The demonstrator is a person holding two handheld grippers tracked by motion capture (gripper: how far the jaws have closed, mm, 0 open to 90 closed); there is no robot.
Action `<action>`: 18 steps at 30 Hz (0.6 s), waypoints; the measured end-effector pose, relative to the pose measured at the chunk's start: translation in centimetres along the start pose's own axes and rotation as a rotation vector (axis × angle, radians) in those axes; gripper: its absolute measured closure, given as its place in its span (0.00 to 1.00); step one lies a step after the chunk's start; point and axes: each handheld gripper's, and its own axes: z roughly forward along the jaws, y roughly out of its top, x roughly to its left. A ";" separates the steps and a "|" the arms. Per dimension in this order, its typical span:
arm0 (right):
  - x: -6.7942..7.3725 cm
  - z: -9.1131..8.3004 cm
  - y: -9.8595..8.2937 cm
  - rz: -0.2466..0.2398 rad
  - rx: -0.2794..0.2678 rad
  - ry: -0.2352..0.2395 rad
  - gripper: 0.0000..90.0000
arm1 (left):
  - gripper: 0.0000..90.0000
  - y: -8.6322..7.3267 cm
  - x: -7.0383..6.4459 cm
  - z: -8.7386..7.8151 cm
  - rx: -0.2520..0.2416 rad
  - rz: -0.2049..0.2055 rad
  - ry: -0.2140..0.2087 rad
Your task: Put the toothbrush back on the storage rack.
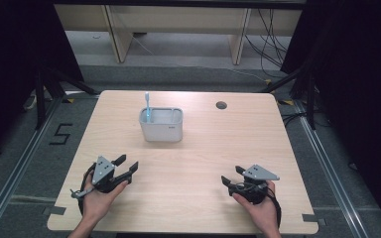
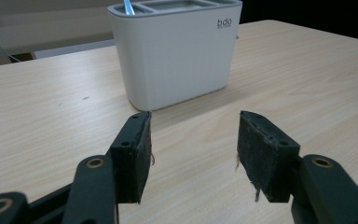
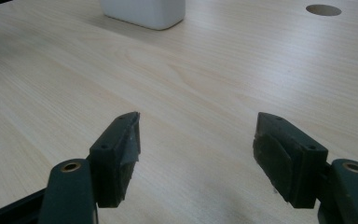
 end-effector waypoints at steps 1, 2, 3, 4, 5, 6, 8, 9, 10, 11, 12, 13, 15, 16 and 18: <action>0.1 0.1 -0.1 0.019 -0.005 -0.001 0.36 | 0.49 -0.3 0.0 0.0 0.000 0.001 -0.006; 0.1 0.1 -0.1 0.013 -0.005 -0.004 0.36 | 0.49 -0.5 -0.1 0.0 0.000 0.000 -0.004; 0.1 0.1 -0.1 0.015 -0.010 0.001 0.36 | 0.49 -0.8 -0.1 0.0 -0.007 0.004 -0.010; 0.1 0.1 -0.1 0.020 -0.005 0.005 0.36 | 0.49 -0.9 -0.1 0.0 -0.006 0.003 -0.012; 0.1 0.1 -0.1 0.021 -0.007 0.004 0.36 | 0.49 -1.0 -0.1 -0.1 -0.001 0.002 -0.005; 0.1 0.1 -0.1 0.021 -0.004 0.005 0.36 | 0.49 -1.1 -0.1 -0.2 -0.001 0.006 -0.004; 0.1 0.1 -0.1 0.020 -0.003 0.004 0.36 | 0.48 -1.3 -0.1 -0.2 -0.011 0.000 -0.002; 0.1 0.1 -0.1 0.019 -0.003 0.005 0.36 | 0.48 -1.4 -0.1 -0.2 -0.012 -0.001 -0.001; 0.4 0.0 -0.1 0.049 0.007 -0.005 0.36 | 0.48 -1.5 0.0 -0.3 -0.013 -0.003 0.000; 0.3 0.1 -0.1 0.034 0.002 -0.001 0.36 | 0.48 -1.6 0.0 -0.3 -0.012 -0.005 0.001; 0.3 0.1 -0.1 0.035 0.003 -0.001 0.36 | 0.48 -1.8 0.1 -0.3 -0.014 -0.016 0.002; 0.1 0.1 -0.1 0.016 -0.003 0.008 0.36 | 0.48 -1.9 0.1 -0.3 -0.011 -0.019 0.003; 0.0 0.0 -0.1 -0.003 -0.002 -0.004 0.36 | 0.48 -2.1 0.2 -0.2 -0.022 -0.029 0.002; 0.0 0.0 -0.1 -0.001 0.001 -0.004 0.36 | 0.47 -2.1 0.2 -0.4 -0.015 -0.029 0.009; 0.2 0.1 -0.2 0.029 0.000 0.001 0.36 | 0.47 -2.1 0.3 -0.4 -0.017 -0.028 0.007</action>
